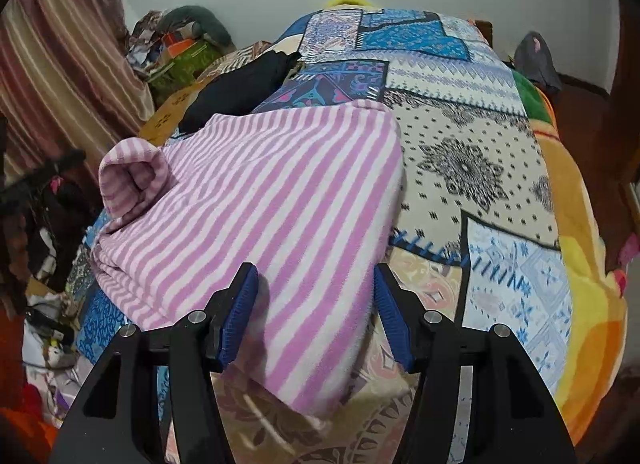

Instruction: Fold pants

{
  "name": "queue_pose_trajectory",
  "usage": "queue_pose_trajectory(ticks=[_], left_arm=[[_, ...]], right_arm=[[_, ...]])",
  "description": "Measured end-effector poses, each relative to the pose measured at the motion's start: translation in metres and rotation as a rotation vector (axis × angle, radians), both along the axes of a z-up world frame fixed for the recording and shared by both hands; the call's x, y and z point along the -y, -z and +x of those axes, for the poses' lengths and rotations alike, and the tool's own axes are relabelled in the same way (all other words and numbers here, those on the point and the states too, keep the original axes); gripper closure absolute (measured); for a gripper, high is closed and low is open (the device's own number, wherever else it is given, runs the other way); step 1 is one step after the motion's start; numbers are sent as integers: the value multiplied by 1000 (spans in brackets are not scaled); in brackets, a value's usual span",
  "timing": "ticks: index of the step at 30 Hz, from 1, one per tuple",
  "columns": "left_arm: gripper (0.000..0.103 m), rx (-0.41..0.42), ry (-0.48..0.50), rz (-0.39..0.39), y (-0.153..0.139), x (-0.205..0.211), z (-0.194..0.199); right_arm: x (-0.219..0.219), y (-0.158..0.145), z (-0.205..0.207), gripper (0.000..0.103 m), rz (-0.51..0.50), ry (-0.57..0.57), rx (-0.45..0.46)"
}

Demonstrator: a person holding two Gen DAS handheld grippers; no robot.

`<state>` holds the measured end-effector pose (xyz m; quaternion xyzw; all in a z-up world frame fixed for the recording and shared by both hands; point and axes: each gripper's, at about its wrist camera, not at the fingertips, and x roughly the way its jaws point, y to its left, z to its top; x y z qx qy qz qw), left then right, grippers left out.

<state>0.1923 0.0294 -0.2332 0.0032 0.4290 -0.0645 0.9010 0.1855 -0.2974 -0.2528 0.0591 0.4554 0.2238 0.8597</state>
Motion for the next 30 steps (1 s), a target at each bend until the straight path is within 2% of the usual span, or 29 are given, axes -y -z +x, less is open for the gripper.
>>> queue_pose_trajectory(ticks=[4, 9, 14, 16, 21, 24, 28, 30], left_arm=[[46, -87, -59, -20, 36, -34, -4], [43, -172, -103, -47, 75, -64, -1], [43, -275, -78, -96, 111, -72, 9], [36, -260, -52, -78, 113, -66, 11], [36, -236, -16, -27, 110, -52, 28], [36, -208, -9, 10, 102, -51, 42], [36, -155, -26, 75, 87, -57, 65], [36, -126, -44, 88, 78, -63, 78]], right_arm=[[-29, -16, 11, 36, -72, -71, 55], [-72, -41, 22, 34, -101, -181, 137], [-117, -51, 31, 34, -137, -286, 187], [-135, -48, 36, 34, -171, -323, 196], [-167, -36, 49, 34, -204, -387, 186], [-176, -37, 57, 34, -183, -402, 191], [-184, -43, 60, 34, -108, -426, 198], [-187, -44, 61, 40, -81, -434, 201]])
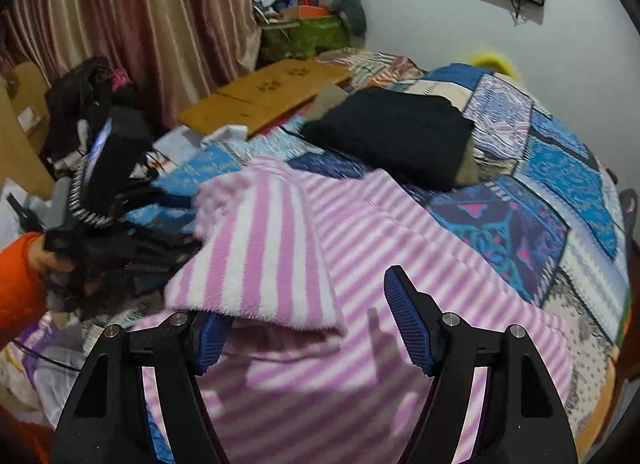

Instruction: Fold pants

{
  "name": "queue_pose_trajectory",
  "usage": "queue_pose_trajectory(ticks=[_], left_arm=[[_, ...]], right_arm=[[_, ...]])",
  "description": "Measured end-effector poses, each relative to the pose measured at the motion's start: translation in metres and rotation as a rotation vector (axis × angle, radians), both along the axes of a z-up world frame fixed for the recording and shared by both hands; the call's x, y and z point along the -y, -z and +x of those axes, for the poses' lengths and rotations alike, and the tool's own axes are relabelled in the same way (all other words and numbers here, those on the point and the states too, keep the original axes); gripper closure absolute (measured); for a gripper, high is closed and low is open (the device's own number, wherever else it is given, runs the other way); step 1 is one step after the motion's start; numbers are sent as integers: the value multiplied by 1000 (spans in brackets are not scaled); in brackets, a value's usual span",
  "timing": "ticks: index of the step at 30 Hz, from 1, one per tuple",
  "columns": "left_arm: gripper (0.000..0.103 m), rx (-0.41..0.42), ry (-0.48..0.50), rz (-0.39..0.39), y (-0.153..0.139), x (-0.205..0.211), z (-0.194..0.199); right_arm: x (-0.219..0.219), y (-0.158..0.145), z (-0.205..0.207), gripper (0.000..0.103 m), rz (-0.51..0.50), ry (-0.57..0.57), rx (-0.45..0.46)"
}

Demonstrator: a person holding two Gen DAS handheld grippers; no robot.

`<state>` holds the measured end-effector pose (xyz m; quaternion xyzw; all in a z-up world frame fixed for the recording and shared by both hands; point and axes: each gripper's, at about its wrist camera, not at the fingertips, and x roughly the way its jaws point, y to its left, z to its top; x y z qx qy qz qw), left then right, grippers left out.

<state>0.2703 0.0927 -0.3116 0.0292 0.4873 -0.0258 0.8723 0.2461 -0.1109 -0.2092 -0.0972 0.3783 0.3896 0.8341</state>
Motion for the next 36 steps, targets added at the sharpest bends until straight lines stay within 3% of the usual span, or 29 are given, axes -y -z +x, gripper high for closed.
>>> queue_pose_trajectory(ticks=[2, 5, 8, 11, 14, 15, 17, 18, 23, 27, 31, 36], left_arm=[[36, 31, -9, 10, -11, -5, 15], [36, 67, -23, 35, -24, -10, 36], [36, 87, -50, 30, -36, -19, 58], [36, 110, -101, 71, -41, -32, 79], [36, 86, -142, 47, -41, -54, 83], [36, 78, -157, 47, -39, -59, 81], [36, 60, -162, 44, -36, -66, 72], [36, 55, -155, 47, -34, -67, 64], [36, 41, -132, 67, -32, -67, 19], [34, 40, -114, -25, -39, -62, -17], [30, 22, -87, -196, -46, -42, -46], [21, -7, -46, -351, -45, -4, -72]], right_arm=[[-3, 2, 2, 61, 18, -18, -26], [-6, 6, 6, 75, 43, -28, -75], [-10, 6, 4, 81, 63, -33, -93], [-15, 3, 2, 81, 103, -63, -138], [-20, -1, -5, 79, 102, -78, -152], [-20, -2, -6, 76, 97, -80, -154], [-16, -5, -10, 54, 85, -67, -142], [-12, -8, -13, 50, 84, -57, -125], [8, -11, -19, 48, 38, -2, -82], [29, -7, -23, 48, -16, 63, -67], [53, 0, -33, 48, -50, 131, -73], [77, 9, -46, 48, -78, 195, -75]])
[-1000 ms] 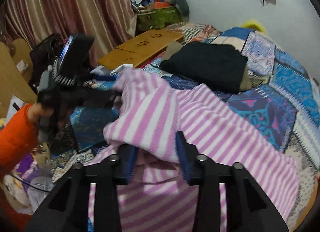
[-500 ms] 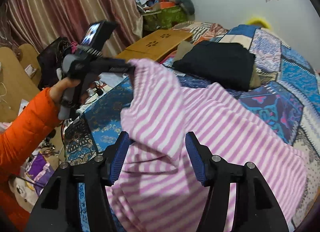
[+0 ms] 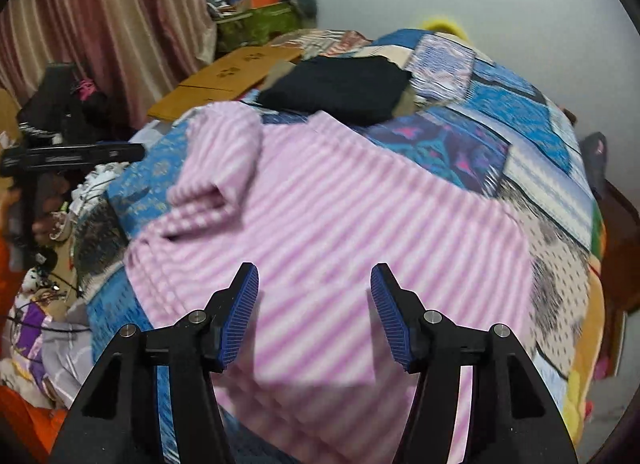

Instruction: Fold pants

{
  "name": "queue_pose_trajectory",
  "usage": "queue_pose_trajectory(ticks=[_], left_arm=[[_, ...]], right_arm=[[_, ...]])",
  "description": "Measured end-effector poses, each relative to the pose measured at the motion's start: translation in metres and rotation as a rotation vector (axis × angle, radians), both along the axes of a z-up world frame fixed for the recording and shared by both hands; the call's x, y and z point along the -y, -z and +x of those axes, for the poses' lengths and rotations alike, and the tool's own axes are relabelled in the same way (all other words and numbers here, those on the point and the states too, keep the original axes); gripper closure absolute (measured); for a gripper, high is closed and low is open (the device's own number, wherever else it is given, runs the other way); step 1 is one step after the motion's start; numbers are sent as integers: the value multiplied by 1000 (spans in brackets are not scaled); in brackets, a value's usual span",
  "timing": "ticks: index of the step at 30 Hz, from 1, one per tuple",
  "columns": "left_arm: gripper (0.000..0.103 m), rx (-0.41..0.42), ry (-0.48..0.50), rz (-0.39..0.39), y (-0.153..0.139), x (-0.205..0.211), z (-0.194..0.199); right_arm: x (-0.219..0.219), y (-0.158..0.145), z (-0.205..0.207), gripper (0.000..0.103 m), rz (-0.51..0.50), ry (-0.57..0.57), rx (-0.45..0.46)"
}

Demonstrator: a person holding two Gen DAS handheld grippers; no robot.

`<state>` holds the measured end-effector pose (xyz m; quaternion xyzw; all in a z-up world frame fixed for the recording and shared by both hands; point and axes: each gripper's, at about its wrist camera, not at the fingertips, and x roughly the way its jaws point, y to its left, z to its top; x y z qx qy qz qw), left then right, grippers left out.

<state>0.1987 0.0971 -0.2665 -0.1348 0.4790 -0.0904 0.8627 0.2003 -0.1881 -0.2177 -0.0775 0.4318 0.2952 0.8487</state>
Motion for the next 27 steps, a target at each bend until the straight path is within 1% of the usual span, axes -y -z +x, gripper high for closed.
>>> queue_pose_trajectory(ticks=[2, 5, 8, 11, 13, 15, 19, 22, 24, 25, 27], left_arm=[[21, -14, 20, -48, 4, 14, -6], [21, -48, 54, -97, 11, 38, -10], [21, -80, 62, -114, 19, 57, -7], [21, -112, 71, -153, 26, 75, 3], [21, -121, 65, -151, 29, 84, 12], [21, -127, 49, -139, 31, 91, 23], [21, -123, 23, -158, 30, 96, 39], [21, -112, -1, -123, 30, 97, 53], [21, -117, -44, -127, 33, 92, 62], [21, -115, -87, -139, 35, 86, 68], [21, -99, -152, -132, 38, 77, 75]], right_arm=[[7, 4, -5, 48, -1, 12, -3], [16, 9, -10, 48, 10, 22, -10], [22, 13, -12, 48, 28, 21, -14], [25, 15, -16, 46, 38, 12, 2], [28, 17, -18, 46, 50, 4, 9], [30, 18, -18, 46, 65, 0, 9], [35, 20, -18, 46, 97, -8, 7], [37, 21, -18, 46, 114, -12, 3], [38, 21, -17, 45, 122, -14, 3], [38, 21, -17, 45, 124, -15, 3], [38, 22, -16, 45, 130, -18, 3]])
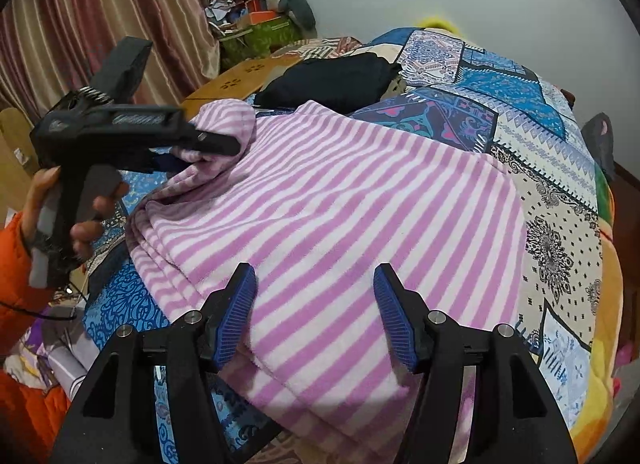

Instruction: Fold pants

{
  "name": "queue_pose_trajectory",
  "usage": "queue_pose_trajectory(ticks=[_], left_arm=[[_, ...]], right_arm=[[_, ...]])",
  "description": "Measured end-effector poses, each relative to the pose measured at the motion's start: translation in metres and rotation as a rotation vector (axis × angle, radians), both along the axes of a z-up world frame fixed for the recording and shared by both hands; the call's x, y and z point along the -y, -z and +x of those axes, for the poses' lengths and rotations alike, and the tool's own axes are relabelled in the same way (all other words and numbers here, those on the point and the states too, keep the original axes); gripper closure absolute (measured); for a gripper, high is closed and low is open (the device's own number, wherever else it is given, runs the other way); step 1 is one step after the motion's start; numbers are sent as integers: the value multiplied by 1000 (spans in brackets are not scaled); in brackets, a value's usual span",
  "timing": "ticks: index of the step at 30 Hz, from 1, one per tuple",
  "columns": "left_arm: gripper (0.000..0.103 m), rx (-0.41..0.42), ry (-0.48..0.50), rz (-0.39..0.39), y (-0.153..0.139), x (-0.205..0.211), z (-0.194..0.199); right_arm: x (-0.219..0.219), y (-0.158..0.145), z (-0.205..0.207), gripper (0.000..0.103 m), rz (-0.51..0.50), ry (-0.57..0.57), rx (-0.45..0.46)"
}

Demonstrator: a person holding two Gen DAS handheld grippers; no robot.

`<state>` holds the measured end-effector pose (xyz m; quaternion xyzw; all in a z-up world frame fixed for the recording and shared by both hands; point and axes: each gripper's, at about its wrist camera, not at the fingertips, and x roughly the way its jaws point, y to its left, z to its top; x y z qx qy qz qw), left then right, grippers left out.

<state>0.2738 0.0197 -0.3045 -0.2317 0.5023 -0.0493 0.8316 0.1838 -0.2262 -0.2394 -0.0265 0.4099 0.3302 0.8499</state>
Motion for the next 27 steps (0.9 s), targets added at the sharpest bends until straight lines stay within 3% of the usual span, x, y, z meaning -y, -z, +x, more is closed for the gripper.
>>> queue_pose_trajectory(ticks=[3, 5, 7, 10, 13, 18, 23, 27], left_arm=[[23, 1, -39, 5, 6, -7, 13], [36, 7, -50, 23, 8, -7, 20], [61, 17, -43, 65, 10, -5, 26], [78, 49, -17, 130, 5, -2, 26], [84, 112, 9, 197, -12, -1, 19], [86, 268, 90, 307, -70, 14, 7], [87, 397, 200, 327, -119, 45, -7], [87, 471, 326, 332, -141, 85, -24]], right_arm=[[2, 0, 1, 45, 7, -4, -2], [2, 1, 1, 44, 11, -4, -2], [3, 1, 1, 44, 16, -1, -1], [4, 1, 2, 44, 24, 4, -3], [6, 0, 2, 44, 30, 19, -4], [31, -4, 1, 44, 51, 97, -5], [73, -2, -5, 44, 68, 219, -23], [80, 21, -10, 45, -16, 245, -73]])
